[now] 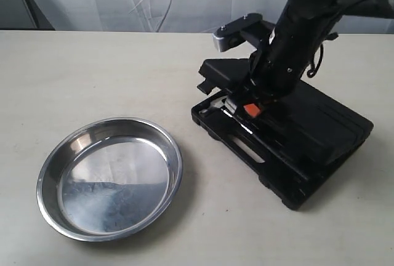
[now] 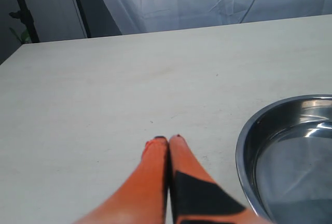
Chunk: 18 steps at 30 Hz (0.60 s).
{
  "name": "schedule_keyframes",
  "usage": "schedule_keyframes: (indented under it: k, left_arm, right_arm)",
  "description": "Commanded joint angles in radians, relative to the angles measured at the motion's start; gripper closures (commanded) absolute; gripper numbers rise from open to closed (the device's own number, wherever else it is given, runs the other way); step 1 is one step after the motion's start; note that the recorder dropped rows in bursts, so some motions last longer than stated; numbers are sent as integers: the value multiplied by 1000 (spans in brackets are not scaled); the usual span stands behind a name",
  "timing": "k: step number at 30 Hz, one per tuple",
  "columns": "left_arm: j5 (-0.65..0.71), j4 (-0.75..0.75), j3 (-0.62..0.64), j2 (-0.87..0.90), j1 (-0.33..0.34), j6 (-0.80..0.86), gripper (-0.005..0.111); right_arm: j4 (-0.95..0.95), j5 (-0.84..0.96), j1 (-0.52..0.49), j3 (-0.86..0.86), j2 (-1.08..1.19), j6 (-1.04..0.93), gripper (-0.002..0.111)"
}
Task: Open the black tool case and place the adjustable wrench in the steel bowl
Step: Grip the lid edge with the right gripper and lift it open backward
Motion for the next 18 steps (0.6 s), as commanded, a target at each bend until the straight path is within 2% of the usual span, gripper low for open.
schedule_keyframes:
  k: [1,3,8,18]
  left_arm:
    - [-8,1,-3,-3,4,-3,107]
    - [-8,1,-3,-3,4,-3,107]
    - [-8,1,-3,-3,4,-3,107]
    - [-8,1,-3,-3,4,-3,107]
  right_arm:
    - [-80,24,-5,-2,-144,-8,109]
    - [-187,15,-5,-2,-208,40,109]
    - [-630,4,-5,-2,-271,295,109]
    - [-1022,4,-5,-2,-161,553,109]
